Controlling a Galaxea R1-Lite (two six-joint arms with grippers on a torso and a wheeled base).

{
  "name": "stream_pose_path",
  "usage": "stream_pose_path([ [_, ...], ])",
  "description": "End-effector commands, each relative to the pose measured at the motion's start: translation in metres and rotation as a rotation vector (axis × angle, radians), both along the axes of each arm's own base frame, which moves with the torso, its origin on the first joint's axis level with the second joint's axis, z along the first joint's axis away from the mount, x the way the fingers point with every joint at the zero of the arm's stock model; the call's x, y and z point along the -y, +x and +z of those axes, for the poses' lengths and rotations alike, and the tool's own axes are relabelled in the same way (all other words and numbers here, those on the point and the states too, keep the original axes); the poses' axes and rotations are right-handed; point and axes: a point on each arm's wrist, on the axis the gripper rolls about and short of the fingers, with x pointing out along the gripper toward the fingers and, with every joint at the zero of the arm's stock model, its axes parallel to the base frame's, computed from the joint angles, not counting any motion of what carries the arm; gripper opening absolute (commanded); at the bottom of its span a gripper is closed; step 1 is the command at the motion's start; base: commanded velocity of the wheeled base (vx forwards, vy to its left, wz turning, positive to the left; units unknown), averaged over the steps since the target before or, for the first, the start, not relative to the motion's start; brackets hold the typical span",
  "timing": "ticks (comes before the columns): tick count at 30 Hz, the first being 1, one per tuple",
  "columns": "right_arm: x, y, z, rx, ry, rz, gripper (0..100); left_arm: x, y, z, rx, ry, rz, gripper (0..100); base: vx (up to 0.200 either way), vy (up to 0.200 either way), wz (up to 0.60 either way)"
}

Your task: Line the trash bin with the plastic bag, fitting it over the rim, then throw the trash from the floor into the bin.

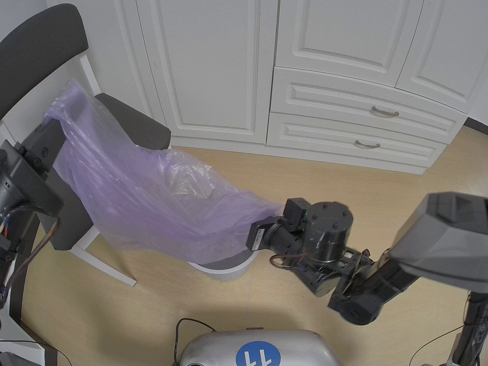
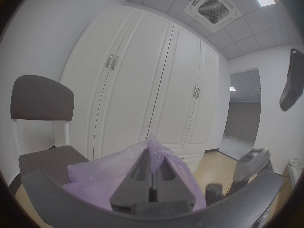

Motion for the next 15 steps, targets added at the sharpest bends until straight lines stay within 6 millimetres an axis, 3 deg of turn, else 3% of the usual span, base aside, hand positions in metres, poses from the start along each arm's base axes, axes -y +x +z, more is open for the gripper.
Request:
stream_pose_path([
  [1,0.084,-0.023,0.085,0.004,-0.102,-0.070,0,0.015,0.038,-0.048,-0.188,0.154,0.074,0,0.000,0.000,0.00],
  [5,0.119,-0.041,0.118,-0.008,-0.114,-0.081,0,0.017,0.057,-0.069,-0.271,0.213,0.121,0,0.000,0.000,0.00],
  [8,0.132,-0.053,0.131,-0.003,-0.118,-0.087,0,0.018,0.061,-0.079,-0.305,0.237,0.127,0,0.000,0.000,0.00],
  [15,0.144,-0.070,0.133,0.043,-0.213,-0.097,0,0.018,0.070,-0.091,-0.346,0.269,0.153,0,0.000,0.000,0.00],
])
